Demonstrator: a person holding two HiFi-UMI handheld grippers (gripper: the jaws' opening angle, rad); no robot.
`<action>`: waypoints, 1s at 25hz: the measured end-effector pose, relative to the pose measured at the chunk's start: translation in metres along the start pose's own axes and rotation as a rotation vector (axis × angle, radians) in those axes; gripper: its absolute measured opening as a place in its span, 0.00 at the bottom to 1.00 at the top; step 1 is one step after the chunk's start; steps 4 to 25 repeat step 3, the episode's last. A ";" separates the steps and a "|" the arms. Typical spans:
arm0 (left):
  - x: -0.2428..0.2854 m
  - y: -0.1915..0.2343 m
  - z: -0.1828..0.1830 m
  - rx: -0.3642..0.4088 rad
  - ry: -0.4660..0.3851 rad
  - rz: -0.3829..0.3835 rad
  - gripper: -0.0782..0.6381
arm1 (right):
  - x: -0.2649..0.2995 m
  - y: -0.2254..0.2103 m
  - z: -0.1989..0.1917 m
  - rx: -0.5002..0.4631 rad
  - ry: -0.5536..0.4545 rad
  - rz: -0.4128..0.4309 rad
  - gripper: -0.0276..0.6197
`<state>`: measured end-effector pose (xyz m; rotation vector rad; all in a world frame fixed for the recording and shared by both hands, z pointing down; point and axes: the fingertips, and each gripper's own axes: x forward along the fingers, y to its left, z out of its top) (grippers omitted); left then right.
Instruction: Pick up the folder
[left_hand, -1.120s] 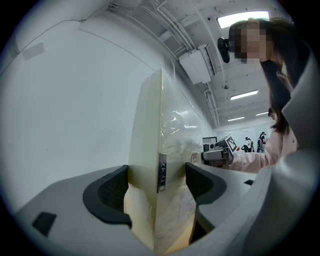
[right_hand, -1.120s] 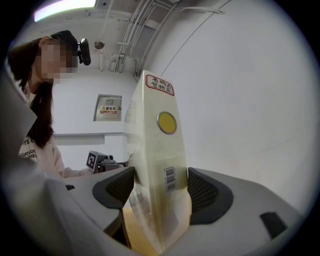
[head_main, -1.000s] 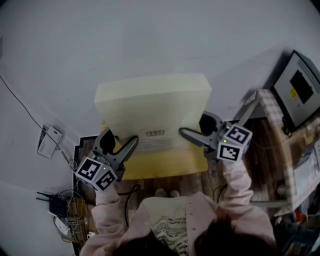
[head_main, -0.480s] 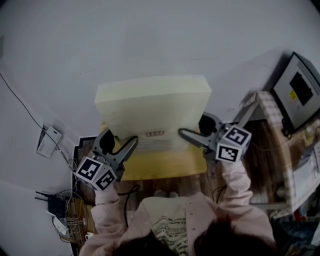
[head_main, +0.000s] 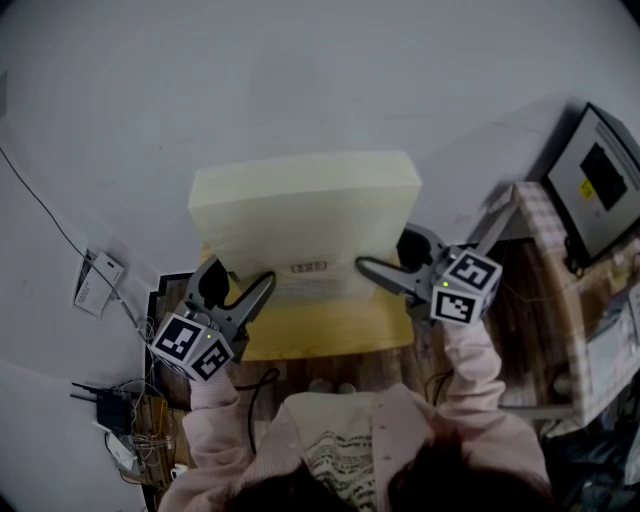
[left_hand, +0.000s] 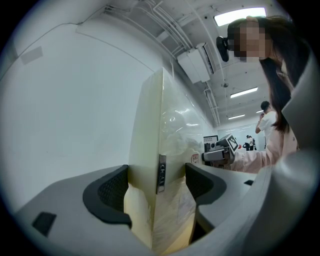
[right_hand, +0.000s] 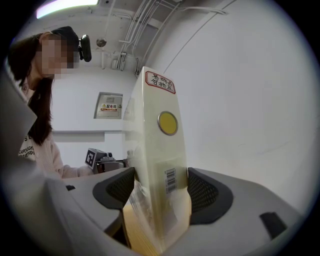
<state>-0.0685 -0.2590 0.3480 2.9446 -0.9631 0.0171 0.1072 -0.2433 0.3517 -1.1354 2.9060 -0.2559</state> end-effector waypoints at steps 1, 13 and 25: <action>0.001 0.000 0.000 0.000 -0.001 0.000 0.60 | 0.000 0.000 0.000 0.000 0.000 0.000 0.56; 0.002 0.000 0.000 -0.001 -0.002 0.000 0.60 | -0.001 -0.002 0.000 0.001 -0.001 0.000 0.56; 0.002 0.000 0.000 -0.001 -0.002 0.000 0.60 | -0.001 -0.002 0.000 0.001 -0.001 0.000 0.56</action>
